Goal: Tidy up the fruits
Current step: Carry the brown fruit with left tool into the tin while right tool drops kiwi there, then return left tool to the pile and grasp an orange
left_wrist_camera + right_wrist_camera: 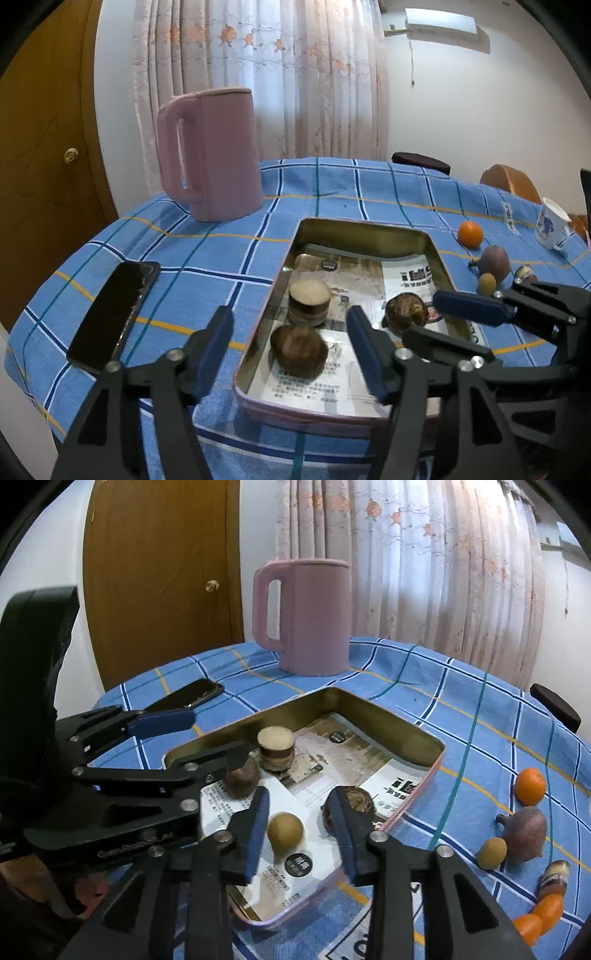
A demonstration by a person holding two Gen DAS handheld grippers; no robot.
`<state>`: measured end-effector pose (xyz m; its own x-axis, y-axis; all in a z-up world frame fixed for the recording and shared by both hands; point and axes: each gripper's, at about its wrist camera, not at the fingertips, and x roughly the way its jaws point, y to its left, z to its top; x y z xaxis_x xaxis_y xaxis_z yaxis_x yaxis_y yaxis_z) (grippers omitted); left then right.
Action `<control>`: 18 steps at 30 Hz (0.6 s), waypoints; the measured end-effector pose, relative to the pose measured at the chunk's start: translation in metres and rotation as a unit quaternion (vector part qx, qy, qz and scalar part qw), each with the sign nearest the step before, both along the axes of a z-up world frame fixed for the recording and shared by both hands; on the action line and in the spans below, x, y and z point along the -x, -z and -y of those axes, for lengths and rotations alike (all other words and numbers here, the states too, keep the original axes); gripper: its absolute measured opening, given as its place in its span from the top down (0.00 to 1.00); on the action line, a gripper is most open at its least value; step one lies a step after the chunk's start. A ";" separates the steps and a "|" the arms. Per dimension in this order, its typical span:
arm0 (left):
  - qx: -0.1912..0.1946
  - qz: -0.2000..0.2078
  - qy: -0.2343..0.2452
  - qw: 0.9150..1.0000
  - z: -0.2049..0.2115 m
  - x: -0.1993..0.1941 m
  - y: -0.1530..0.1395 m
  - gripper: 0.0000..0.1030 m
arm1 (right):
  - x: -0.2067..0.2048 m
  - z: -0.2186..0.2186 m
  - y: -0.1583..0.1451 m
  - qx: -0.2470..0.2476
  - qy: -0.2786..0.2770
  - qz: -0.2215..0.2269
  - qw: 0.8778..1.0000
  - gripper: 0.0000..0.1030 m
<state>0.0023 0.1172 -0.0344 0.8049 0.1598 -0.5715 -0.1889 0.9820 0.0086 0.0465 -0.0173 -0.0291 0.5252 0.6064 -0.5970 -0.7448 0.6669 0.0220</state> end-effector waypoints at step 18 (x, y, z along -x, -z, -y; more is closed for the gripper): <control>0.009 0.024 0.140 0.990 0.122 -0.016 -0.022 0.08 | -0.010 0.182 -0.025 -0.035 0.235 0.024 0.971 0.46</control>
